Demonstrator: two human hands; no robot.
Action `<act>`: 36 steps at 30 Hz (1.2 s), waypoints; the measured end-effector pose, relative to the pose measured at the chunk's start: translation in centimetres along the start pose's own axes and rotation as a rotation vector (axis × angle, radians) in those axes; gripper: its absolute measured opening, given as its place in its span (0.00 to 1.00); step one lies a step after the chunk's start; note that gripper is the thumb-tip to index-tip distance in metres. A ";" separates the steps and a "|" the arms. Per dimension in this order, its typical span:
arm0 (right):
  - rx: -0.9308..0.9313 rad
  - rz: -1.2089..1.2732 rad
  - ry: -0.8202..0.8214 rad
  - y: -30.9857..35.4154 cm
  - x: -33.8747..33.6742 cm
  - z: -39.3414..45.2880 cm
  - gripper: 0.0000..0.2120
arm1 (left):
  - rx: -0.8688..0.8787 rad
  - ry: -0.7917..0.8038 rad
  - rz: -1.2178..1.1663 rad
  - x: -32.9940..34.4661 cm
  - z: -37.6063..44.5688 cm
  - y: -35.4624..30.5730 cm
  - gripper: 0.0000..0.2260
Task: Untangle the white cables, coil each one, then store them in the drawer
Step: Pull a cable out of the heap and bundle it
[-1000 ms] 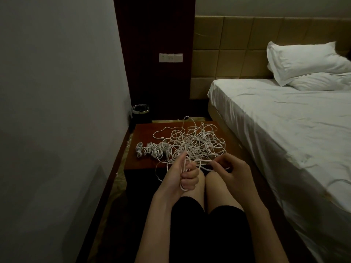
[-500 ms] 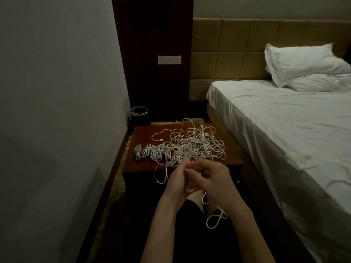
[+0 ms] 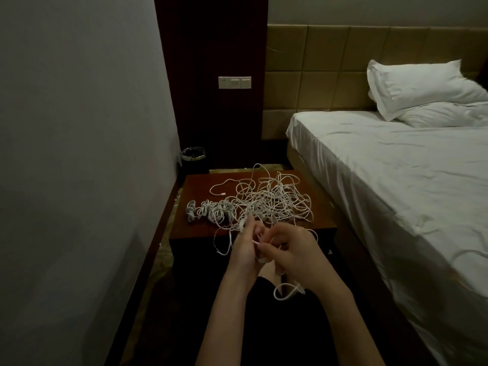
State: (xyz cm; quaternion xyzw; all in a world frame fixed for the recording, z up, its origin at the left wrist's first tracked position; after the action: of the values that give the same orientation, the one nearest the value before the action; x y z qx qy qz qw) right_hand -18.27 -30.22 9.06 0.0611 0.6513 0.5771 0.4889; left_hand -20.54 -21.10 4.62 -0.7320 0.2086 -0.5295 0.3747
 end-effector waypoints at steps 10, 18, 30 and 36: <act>0.081 -0.179 0.226 -0.7 0.7 -0.5 0.17 | 0.000 0.027 -0.247 0.5 0.0 -0.5 0.21; 0.100 -0.033 0.279 -1.3 -1.5 -1.0 0.05 | -0.029 0.086 -0.251 -0.7 -0.2 -1.6 0.23; -0.028 -0.229 0.060 0.1 -1.7 -0.4 0.03 | -0.205 0.101 0.160 -0.3 -0.5 0.8 0.21; 0.023 -0.180 0.017 -0.9 -1.6 -0.4 0.11 | -0.246 0.145 0.413 -0.1 -0.8 1.7 0.20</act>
State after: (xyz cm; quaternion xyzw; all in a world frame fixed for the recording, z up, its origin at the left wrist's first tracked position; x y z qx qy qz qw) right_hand -17.33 -31.82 9.21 0.0031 0.6648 0.5239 0.5325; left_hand -21.18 -22.37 3.40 -0.6740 0.4431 -0.4633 0.3671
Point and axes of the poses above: each hand's wrist, its own z-axis towards the middle knuckle, its own x-axis out of the palm, y = z × x, the point moved 7 cm from there along z, towards the middle knuckle, and after that the axes turned 3 degrees about y, right-handed, at the moved point
